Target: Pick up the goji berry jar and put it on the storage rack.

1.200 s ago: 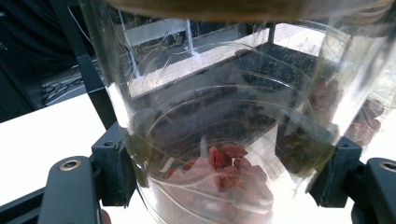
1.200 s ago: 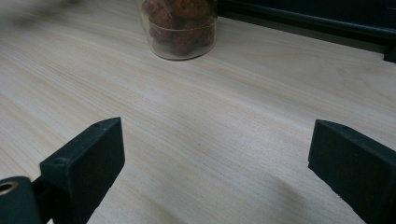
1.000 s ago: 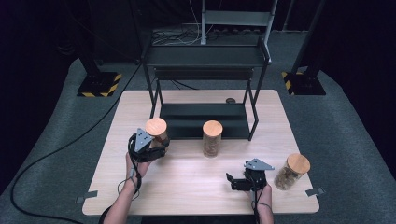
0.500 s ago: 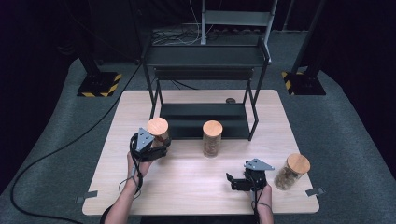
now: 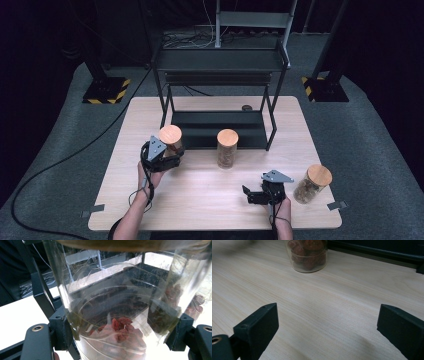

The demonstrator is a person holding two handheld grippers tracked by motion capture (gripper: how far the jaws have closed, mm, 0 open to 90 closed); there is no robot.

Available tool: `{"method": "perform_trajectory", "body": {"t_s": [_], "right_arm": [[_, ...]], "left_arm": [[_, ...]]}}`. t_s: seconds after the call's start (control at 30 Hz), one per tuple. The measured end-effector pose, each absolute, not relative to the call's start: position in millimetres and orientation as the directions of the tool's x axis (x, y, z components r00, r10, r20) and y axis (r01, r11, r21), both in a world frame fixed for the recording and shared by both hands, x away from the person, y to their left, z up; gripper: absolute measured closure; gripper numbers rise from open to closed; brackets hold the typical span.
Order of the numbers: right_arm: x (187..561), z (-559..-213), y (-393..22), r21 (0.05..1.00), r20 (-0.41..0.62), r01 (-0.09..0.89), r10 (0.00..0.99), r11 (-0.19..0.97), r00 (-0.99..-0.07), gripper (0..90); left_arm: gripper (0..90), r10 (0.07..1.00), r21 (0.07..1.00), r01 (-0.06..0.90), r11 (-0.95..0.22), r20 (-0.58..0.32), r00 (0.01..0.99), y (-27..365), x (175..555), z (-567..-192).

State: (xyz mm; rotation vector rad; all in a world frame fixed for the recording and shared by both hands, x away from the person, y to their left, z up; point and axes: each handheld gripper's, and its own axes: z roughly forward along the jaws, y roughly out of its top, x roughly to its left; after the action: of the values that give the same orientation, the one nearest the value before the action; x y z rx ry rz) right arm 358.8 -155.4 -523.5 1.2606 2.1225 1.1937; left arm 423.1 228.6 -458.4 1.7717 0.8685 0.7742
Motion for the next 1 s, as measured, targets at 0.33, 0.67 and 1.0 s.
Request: {"method": "perform_trajectory", "body": {"t_s": [0.33, 0.67, 1.0], "right_arm": [[358.7, -523.5, -155.6, 0.826, 0.085, 0.515, 0.853, 0.228, -0.515, 3.0], [358.8, -523.5, -155.6, 0.827, 0.085, 0.514, 0.853, 0.229, -0.515, 3.0], [358.9, -523.5, -155.2, 0.825, 0.084, 0.516, 0.853, 0.231, -0.516, 3.0]], "left_arm": [[24.8, 0.832, 0.940, 0.213, -0.268, 0.114, 0.543, 227.1, 425.7, -459.0], [24.8, 0.829, 0.940, 0.213, -0.268, 0.113, 0.547, 224.2, 428.1, -458.6], [24.8, 0.825, 0.940, 0.208, -0.271, 0.116, 0.553, 220.9, 431.1, -456.6]]}}
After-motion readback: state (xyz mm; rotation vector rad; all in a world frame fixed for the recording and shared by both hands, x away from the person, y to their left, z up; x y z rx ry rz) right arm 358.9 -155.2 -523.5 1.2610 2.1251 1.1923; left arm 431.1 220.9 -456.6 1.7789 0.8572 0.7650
